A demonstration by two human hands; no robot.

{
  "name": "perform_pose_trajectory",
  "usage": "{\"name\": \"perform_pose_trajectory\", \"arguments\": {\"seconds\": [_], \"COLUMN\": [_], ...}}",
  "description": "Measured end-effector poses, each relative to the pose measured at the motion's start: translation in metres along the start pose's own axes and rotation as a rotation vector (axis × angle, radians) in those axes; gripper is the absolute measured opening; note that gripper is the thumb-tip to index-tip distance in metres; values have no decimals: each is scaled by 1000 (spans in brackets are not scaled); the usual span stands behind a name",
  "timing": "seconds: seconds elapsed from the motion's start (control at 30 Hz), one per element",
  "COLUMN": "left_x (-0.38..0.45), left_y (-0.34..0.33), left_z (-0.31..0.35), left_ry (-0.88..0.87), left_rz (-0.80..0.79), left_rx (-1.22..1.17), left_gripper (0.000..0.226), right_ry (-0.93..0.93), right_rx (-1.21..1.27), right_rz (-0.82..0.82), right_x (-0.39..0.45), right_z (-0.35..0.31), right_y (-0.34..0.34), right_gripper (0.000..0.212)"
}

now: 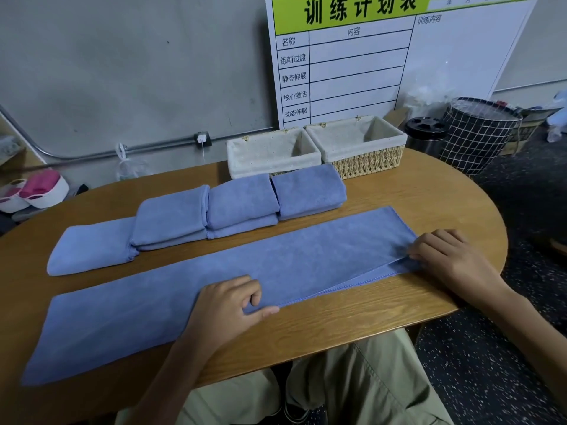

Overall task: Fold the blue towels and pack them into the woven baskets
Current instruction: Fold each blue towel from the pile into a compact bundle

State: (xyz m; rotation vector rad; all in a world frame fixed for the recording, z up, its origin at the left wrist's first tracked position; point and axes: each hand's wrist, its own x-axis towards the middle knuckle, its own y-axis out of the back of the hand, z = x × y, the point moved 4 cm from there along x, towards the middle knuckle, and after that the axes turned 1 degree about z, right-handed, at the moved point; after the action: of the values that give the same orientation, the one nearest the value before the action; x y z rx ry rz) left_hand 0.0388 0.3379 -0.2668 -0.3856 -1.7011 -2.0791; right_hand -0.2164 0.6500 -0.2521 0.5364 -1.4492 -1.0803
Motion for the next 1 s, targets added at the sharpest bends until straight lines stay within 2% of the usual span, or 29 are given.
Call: {"name": "perform_pose_trajectory", "arguments": {"seconds": [0.13,0.53,0.67,0.77,0.83,0.93,1.0], "left_x": [0,2,13,45,64,62,44], "left_y": [-1,-2,0,-9,-29,-53,-48], "left_z": [-1,-1,8,39,51,32,7], "left_ry": [10,27,89,69,140,294,366], "left_rz": [4,0,-19,29,-100,-378,-440], "left_rx": [-16,-6,-35,-34,24,125,128], "left_gripper": [50,51,55,42,49,61,65], "right_ry": [53,-58,-210,-287,-327,-407,-464], "right_rx": [26,113,236,405,431,311,256], "right_rz": [-64,-139,-41,14,-83,-377,-440], "right_x": [-4,4,36,81,103,100,90], "right_z": [-3,2,-17,-55,-80,-87,-73], "right_y": [-4,1,0,-27,-53,-84,-84], "right_gripper": [26,37,38,30,44,77,85]}}
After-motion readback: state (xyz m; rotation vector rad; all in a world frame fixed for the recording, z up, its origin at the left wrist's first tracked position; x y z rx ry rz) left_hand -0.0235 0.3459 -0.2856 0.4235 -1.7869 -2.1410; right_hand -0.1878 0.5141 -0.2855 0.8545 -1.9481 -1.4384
